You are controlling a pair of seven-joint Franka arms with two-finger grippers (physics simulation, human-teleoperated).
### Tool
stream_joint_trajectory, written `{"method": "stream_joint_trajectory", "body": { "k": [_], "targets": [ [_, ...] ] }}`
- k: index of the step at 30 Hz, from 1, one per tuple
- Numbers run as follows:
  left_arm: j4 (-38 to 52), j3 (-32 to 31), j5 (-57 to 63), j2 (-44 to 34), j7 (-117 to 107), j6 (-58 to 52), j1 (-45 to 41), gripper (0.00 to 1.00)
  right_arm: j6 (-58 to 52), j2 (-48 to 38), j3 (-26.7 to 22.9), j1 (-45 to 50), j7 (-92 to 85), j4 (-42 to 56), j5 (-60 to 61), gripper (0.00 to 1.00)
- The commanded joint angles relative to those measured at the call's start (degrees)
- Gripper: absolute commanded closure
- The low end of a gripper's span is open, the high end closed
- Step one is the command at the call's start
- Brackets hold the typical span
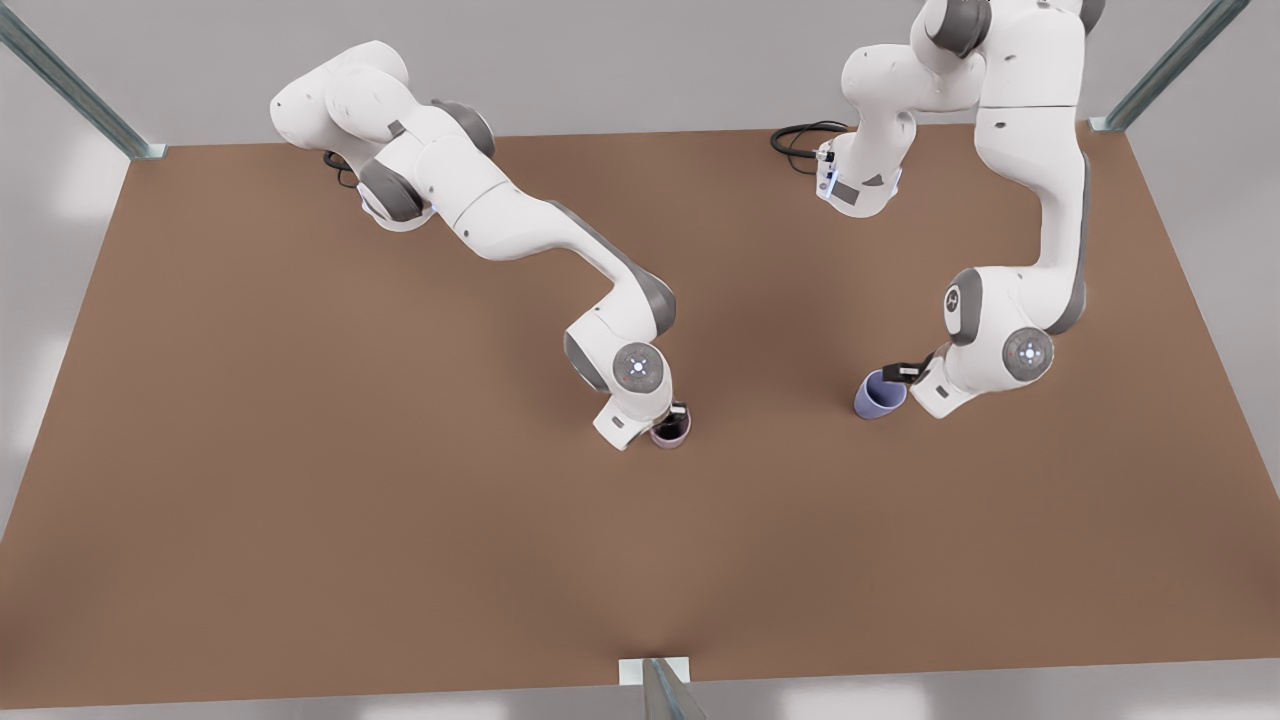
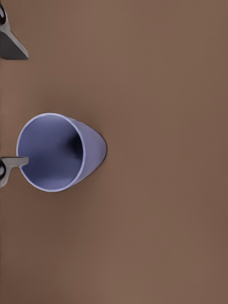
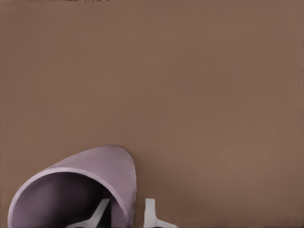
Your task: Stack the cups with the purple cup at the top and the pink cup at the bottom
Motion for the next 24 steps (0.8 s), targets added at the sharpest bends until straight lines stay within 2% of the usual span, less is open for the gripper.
{"method": "stream_joint_trajectory", "body": {
  "k": [1,3,5,9,11,12,13,14,16,17,18,19,20,21,24],
  "targets": [
    [-1.26,-0.04,0.04,0.36,0.89,11.03,-0.06,0.00,0.24,-0.17,-0.07,0.00,12.26,-0.05,-0.03,0.57],
    [-2.76,0.05,0.04,0.71,0.89,12.97,0.03,0.00,-0.37,-0.43,-0.34,0.00,12.17,-0.05,0.06,0.56],
    [-2.85,-0.04,0.04,1.76,0.89,12.97,0.03,0.00,0.07,-3.15,-0.34,-0.17,11.91,-3.21,0.06,0.50],
    [-2.76,-0.04,-1.19,3.26,0.89,13.76,0.03,0.00,0.06,-3.86,-0.34,-0.09,11.73,-3.65,0.15,0.49],
    [-2.76,-0.04,-1.54,3.61,0.89,13.50,0.12,0.37,-0.20,-4.47,-0.34,0.00,11.73,-3.65,0.23,0.49],
    [-2.76,-0.04,-1.72,3.61,0.89,13.41,0.12,0.46,-0.55,-4.91,-0.25,0.00,11.73,-3.65,0.23,0.49],
    [-2.76,-0.04,-2.42,3.61,0.89,13.32,0.12,0.61,-0.64,-5.00,-0.25,0.00,11.73,-3.65,0.23,0.49],
    [-2.76,-0.04,-2.42,3.70,0.89,13.41,0.12,0.68,-0.64,-6.40,-0.34,0.00,11.73,-4.52,0.67,0.49],
    [-2.76,-0.04,-2.51,3.87,0.89,13.41,0.12,0.76,-0.64,-14.39,-0.34,-1.66,10.50,-11.11,1.55,0.48],
    [-2.67,-0.04,-2.51,4.23,0.89,13.41,0.12,0.78,-0.73,-20.89,-0.51,-3.86,4.98,-15.94,0.94,0.37],
    [-2.67,-0.04,-2.51,4.23,0.89,13.41,0.12,0.79,-1.86,-30.47,-0.16,-9.92,-1.09,-21.92,1.20,0.05],
    [-2.67,-0.04,-2.60,4.31,0.89,13.41,0.12,0.79,-6.78,-36.02,0.28,-15.28,-9.43,-24.83,-1.95,0.00],
    [-2.67,-0.04,-3.56,4.31,0.89,13.32,0.03,0.79,-12.85,-38.57,0.19,-21.08,-21.21,-25.44,-7.14,0.00],
    [-2.58,-0.04,-3.65,4.14,0.89,13.06,-0.06,0.79,-13.91,-45.06,0.19,-26.45,-25.98,-32.38,-6.36,0.00],
    [-1.88,-0.04,-3.65,2.38,0.89,10.07,-0.06,0.79,-19.44,-53.42,0.19,-42.79,-39.33,-35.20,-7.41,0.00]
  ]
}}
